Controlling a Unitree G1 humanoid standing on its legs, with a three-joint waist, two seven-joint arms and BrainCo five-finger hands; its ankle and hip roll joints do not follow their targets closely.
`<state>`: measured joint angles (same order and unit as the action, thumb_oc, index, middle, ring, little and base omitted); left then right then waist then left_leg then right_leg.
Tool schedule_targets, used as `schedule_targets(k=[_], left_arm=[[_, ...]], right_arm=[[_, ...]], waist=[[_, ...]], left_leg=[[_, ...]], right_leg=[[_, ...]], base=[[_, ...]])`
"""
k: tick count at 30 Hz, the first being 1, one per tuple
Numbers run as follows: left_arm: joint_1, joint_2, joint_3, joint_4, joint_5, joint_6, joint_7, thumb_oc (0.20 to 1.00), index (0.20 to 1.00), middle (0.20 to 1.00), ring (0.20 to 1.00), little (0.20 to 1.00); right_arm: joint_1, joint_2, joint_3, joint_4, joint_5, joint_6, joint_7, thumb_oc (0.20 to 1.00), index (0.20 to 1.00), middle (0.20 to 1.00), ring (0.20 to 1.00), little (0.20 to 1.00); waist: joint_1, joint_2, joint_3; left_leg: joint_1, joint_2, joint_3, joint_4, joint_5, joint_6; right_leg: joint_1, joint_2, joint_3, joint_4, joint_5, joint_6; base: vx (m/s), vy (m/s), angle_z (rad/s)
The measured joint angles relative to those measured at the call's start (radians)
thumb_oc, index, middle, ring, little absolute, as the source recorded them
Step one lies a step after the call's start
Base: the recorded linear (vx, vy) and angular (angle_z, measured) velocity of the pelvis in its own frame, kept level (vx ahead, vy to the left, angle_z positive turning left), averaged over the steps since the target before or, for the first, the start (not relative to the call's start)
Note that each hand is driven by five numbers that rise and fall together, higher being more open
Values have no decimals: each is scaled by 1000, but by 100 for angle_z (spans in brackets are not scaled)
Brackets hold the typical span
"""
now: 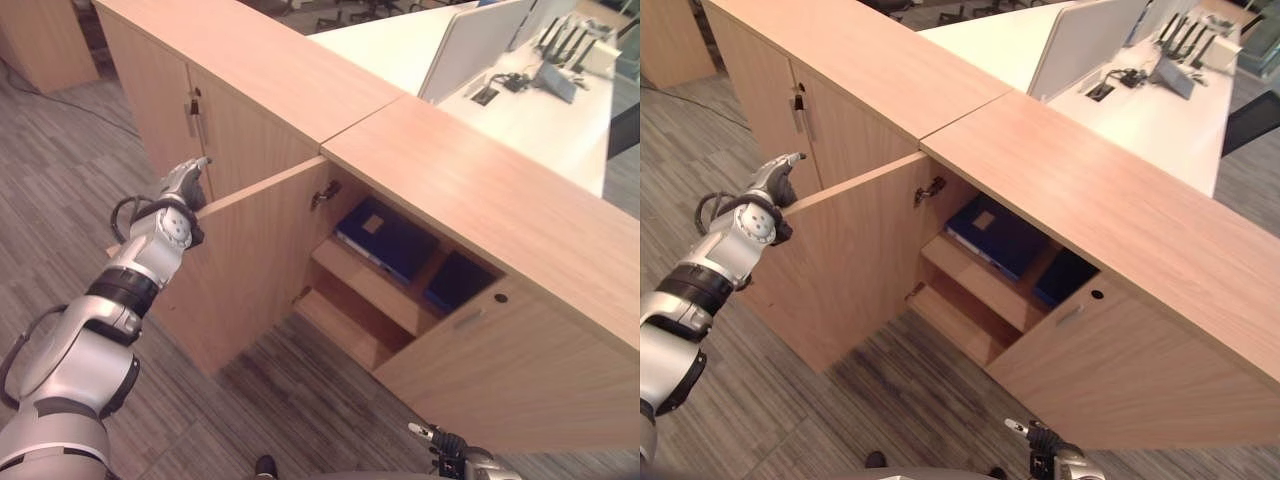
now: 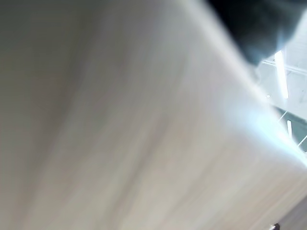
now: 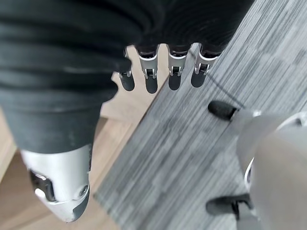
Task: Put the empty folder in the office cabinet
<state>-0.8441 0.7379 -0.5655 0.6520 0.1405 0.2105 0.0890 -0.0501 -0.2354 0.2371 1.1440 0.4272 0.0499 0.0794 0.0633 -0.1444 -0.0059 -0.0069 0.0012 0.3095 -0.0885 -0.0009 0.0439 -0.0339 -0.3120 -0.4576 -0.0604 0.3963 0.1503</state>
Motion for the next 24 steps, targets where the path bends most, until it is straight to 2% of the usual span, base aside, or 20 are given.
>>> schedule_targets(k=[2,8,15,24], left_arm=[[20,-20,22,-3,-9,0,-12,1000,1000,1000,1000,1000],[16,-59,21,0,-19,0,-20,1000,1000,1000,1000,1000],[-24,-114,21,91,-48,-1,-20,1000,1000,1000,1000,1000],[-44,-139,20,154,-61,-8,-15,1000,1000,1000,1000,1000]], right_arm=[[-3,7,0,-6,-13,4,4,1000,1000,1000,1000,1000],[-17,13,2,-8,-17,5,8,1000,1000,1000,1000,1000],[-19,23,4,-4,-16,8,7,1000,1000,1000,1000,1000],[-14,22,6,5,-15,26,2,1000,1000,1000,1000,1000]], waist=[[2,13,-2],[3,16,0],[4,23,3],[5,25,1]], left_leg=[[7,0,-16,0,0,0],[16,-8,-43,0,-1,0],[14,-14,-48,0,-7,7],[13,-16,-46,-1,-7,9]], right_leg=[[13,-1,-1,0,0,0],[36,-9,-12,5,0,0],[35,-15,-23,10,0,0],[32,-16,-23,8,0,0]], base=[[-28,8,18],[-14,9,13],[-2,1,1],[0,1,-2]])
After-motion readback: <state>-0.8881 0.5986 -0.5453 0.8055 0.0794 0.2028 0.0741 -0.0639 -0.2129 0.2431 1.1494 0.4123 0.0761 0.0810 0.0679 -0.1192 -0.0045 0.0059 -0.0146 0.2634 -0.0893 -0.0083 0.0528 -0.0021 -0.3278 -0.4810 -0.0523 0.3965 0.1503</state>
